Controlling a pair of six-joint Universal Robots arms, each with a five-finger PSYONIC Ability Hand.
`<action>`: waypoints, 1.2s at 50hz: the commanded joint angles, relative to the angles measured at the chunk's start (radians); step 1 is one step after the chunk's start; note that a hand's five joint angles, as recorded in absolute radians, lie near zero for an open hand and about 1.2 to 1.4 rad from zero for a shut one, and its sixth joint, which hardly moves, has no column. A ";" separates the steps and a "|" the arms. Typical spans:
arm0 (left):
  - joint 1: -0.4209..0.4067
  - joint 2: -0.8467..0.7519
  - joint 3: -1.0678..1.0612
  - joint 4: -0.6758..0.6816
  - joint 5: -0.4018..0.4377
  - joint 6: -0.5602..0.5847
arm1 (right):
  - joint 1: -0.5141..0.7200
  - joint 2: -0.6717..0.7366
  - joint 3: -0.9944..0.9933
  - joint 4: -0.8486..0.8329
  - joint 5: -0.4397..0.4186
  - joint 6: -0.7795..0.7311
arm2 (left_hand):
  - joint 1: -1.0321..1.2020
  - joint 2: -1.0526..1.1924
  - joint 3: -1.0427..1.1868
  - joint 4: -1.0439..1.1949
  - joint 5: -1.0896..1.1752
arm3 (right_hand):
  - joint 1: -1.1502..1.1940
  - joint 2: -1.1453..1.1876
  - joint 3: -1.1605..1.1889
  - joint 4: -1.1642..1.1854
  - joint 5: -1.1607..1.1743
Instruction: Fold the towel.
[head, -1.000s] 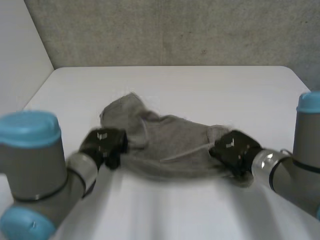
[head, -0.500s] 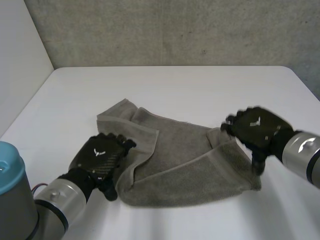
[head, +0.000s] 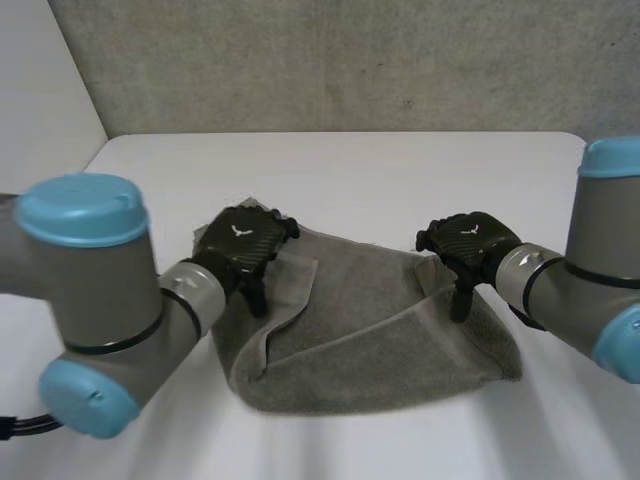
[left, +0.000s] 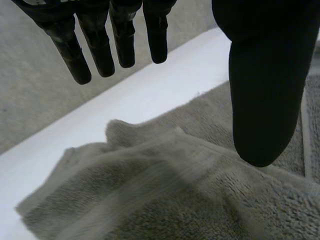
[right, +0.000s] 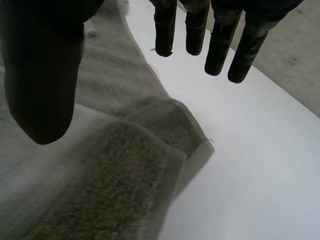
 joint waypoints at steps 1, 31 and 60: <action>-0.033 -0.104 0.076 0.000 -0.002 -0.008 | 0.004 0.015 0.058 -0.140 0.035 -0.003 | 0.018 0.019 0.019 0.018 0.023 | 0.053 0.069 0.061 0.065 0.045; -0.080 -0.153 0.133 -0.014 -0.063 -0.017 | 0.027 0.017 0.136 -0.175 0.040 -0.006 | 0.047 0.049 0.048 0.047 0.052 | 0.183 0.198 0.191 0.194 0.174; -0.120 -0.294 0.205 -0.023 -0.166 -0.006 | 0.022 0.051 0.158 -0.226 0.045 -0.055 | 0.065 0.066 0.066 0.064 0.070 | 1.074 1.090 1.082 1.085 1.066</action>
